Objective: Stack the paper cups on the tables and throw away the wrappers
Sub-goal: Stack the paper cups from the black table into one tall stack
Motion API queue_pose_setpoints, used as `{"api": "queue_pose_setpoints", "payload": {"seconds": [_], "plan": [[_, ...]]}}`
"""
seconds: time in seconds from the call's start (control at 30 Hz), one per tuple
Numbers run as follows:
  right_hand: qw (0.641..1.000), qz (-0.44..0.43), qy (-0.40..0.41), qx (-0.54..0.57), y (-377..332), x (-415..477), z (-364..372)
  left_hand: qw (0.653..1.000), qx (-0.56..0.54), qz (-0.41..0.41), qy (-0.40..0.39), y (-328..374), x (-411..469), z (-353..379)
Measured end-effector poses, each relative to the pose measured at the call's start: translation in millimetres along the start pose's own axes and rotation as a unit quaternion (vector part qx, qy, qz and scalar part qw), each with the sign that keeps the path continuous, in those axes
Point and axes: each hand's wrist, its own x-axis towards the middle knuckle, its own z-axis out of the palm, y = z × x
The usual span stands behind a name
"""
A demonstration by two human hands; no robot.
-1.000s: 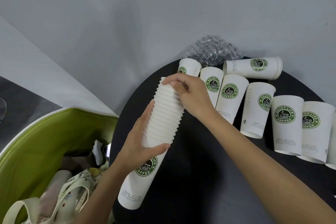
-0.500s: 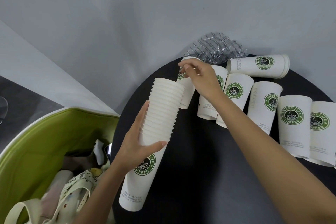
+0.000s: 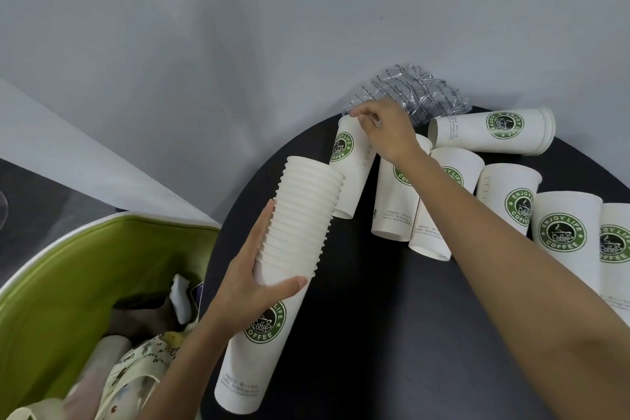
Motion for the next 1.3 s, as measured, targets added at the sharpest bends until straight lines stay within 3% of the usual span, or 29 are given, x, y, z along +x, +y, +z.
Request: {"api": "queue_pose_setpoints", "payload": {"seconds": [0.13, 0.47, 0.97, 1.3], "plan": [[0.999, 0.003, -0.04, -0.031, 4, 12, 2, 1.0, -0.001, 0.001, -0.004, -3, 4, -1], [0.992, 0.071, -0.093, 0.043, 13, 20, 21, 1.0, -0.012, -0.001, -0.005, -8, 8, 0], [0.989, 0.038, 0.021, 0.139, -9, -5, -12, 0.999, -0.029, 0.013, 0.006, -6, -5, -1], [0.988, 0.031, 0.072, 0.132, -18, -33, -43, 0.999, -0.029, 0.021, 0.006, -7, -26, -6]]}}
